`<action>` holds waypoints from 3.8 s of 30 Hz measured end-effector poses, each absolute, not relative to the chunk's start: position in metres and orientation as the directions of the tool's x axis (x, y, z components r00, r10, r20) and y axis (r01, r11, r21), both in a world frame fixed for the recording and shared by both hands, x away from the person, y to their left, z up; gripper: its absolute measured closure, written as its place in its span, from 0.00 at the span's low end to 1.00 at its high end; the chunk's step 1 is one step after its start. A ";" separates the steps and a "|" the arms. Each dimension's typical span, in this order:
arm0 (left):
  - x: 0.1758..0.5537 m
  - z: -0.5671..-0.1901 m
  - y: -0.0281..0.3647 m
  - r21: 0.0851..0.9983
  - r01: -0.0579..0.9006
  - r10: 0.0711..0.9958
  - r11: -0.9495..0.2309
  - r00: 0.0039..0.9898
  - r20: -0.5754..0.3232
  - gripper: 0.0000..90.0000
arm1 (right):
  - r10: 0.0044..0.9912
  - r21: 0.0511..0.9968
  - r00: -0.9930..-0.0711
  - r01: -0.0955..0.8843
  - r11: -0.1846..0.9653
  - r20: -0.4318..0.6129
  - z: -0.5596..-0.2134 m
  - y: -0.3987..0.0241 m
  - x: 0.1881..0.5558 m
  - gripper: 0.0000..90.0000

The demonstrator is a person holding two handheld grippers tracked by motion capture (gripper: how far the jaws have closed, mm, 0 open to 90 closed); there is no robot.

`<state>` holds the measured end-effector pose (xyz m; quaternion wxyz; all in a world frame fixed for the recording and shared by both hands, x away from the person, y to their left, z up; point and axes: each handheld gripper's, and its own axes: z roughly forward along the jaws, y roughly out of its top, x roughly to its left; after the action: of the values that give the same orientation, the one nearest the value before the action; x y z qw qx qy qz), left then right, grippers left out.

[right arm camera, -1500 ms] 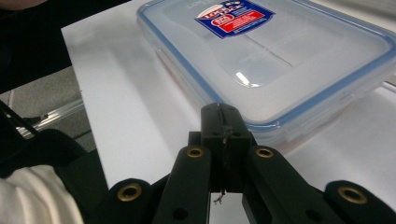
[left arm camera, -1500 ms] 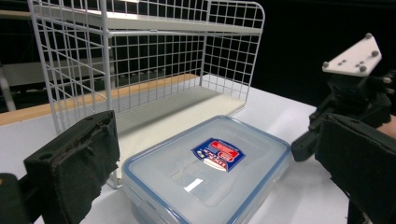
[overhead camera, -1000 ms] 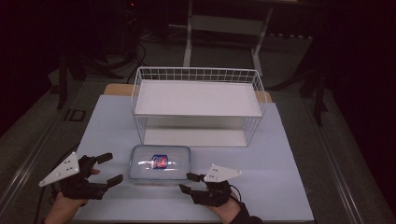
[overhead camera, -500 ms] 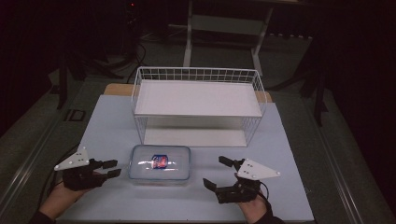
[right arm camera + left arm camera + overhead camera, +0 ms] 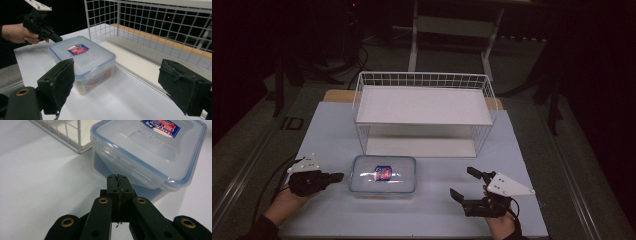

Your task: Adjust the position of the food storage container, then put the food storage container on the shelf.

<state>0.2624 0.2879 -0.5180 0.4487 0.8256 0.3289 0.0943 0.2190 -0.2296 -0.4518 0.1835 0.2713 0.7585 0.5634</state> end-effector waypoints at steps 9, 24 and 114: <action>0.270 -0.518 0.278 0.805 0.455 0.609 -0.381 0.778 -0.151 0.99 | 0.636 0.954 -0.771 0.214 0.208 0.035 -0.456 -0.239 0.217 0.15; 0.285 -0.513 0.241 0.798 0.444 0.575 -0.408 0.804 -0.153 0.99 | 0.650 0.953 -0.759 0.221 0.209 0.033 -0.459 -0.241 0.217 0.16; 0.334 -0.522 0.175 0.475 0.871 0.484 -0.126 0.472 -0.737 0.52 | 0.710 0.930 -0.703 0.242 0.278 -0.030 -0.459 -0.243 0.219 0.15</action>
<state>0.3338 0.1748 -0.5221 0.4652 0.7208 0.4699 -0.2082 0.2194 -0.2428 -0.4588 0.2278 0.3107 0.7663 0.5141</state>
